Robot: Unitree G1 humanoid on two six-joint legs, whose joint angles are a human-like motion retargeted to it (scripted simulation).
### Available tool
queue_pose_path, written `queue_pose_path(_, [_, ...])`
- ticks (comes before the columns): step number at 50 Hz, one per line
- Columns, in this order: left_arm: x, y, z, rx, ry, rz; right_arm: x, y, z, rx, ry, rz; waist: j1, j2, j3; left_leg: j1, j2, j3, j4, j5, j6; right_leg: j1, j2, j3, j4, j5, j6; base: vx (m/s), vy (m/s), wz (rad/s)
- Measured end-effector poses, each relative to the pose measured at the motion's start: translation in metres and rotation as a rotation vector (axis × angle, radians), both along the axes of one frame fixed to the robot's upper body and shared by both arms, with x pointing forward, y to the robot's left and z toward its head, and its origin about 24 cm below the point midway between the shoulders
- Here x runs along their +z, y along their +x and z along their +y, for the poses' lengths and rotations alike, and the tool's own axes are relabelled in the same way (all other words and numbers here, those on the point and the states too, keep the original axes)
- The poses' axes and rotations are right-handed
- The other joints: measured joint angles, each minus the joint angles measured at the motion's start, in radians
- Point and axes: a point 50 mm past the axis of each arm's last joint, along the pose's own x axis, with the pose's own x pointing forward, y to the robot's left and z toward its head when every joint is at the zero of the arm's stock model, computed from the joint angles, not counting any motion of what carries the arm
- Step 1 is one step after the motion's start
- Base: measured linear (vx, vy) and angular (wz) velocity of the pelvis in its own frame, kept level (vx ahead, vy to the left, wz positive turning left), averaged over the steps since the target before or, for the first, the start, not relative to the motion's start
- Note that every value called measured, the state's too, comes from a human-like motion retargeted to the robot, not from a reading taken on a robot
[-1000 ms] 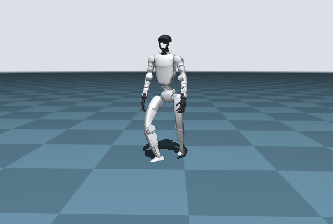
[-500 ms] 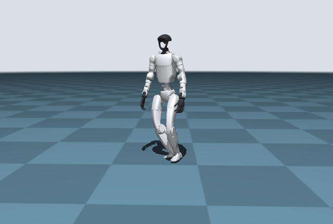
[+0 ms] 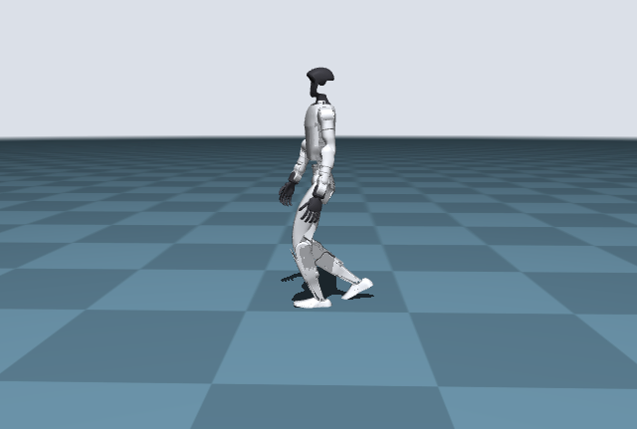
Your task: Walk
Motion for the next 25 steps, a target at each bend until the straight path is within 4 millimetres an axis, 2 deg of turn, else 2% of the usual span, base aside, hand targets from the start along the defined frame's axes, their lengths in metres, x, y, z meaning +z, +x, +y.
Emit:
queue_pose_path(2, [0.0, 0.0, 0.001, 0.024, 0.0, 0.007, 0.003, 0.006, -0.007, -0.024, -0.013, -0.019, -0.016, -0.017, 0.029, 0.09, -0.015, 0.055, -0.054, -0.015, 0.031, -0.053, -0.094, -0.003, 0.166, 0.091, 0.011, 0.38, 0.06, -2.21])
queue_pose_path(4, [-0.001, 0.0, 0.001, 0.033, 0.008, 0.017, 0.004, 0.007, -0.015, -0.061, -0.033, -0.037, -0.048, -0.012, 0.038, 0.144, -0.01, 0.094, -0.066, -0.04, 0.045, -0.118, -0.166, -0.02, 0.282, 0.108, -0.007, 0.39, 0.06, -2.13])
queue_pose_path(7, [0.0, 0.005, 0.002, 0.036, 0.028, 0.02, 0.006, 0.007, -0.028, -0.123, -0.072, -0.058, -0.098, 0.009, 0.05, 0.243, 0.002, 0.144, -0.118, -0.063, 0.048, -0.22, -0.245, -0.037, 0.353, 0.053, -0.043, 0.4, 0.03, -1.95])
queue_pose_path(10, [0.003, 0.018, 0.004, 0.029, 0.058, -0.001, 0.007, 0.001, -0.041, -0.184, -0.111, -0.06, -0.148, 0.05, 0.064, 0.353, 0.02, 0.175, -0.197, -0.072, 0.033, -0.313, -0.268, -0.056, 0.296, -0.006, -0.054, 0.42, -0.02, -1.68])
queue_pose_path(14, [0.01, 0.044, 0.01, 0.007, 0.103, -0.072, 0.005, -0.014, -0.055, -0.256, -0.15, -0.021, -0.192, 0.118, 0.083, 0.498, 0.053, 0.205, -0.344, -0.048, 0.006, -0.397, -0.228, -0.089, 0.075, 0.01, -0.024, 0.43, -0.09, -1.43])
queue_pose_path(18, [0.021, 0.07, 0.015, -0.033, 0.148, -0.16, 0.001, -0.038, -0.064, -0.326, -0.171, 0.051, -0.212, 0.165, 0.08, 0.583, 0.081, 0.234, -0.44, -0.025, -0.017, -0.454, -0.166, -0.106, -0.21, 0.096, 0.044, 0.41, -0.17, -1.19])
queue_pose_path(22, [0.03, 0.089, 0.018, -0.07, 0.174, -0.227, -0.003, -0.06, -0.067, -0.366, -0.176, 0.114, -0.223, 0.17, 0.071, 0.615, 0.096, 0.263, -0.399, -0.034, -0.045, -0.498, -0.156, -0.104, -0.355, 0.143, 0.087, 0.4, -0.25, -1.01])
queue_pose_path(25, [0.032, 0.092, 0.018, -0.085, 0.177, -0.238, -0.005, -0.073, -0.065, -0.378, -0.166, 0.155, -0.212, 0.174, 0.066, 0.625, 0.138, 0.227, -0.3, -0.021, -0.075, -0.482, -0.135, -0.123, -0.357, 0.166, 0.073, 0.47, -0.3, -1.24])
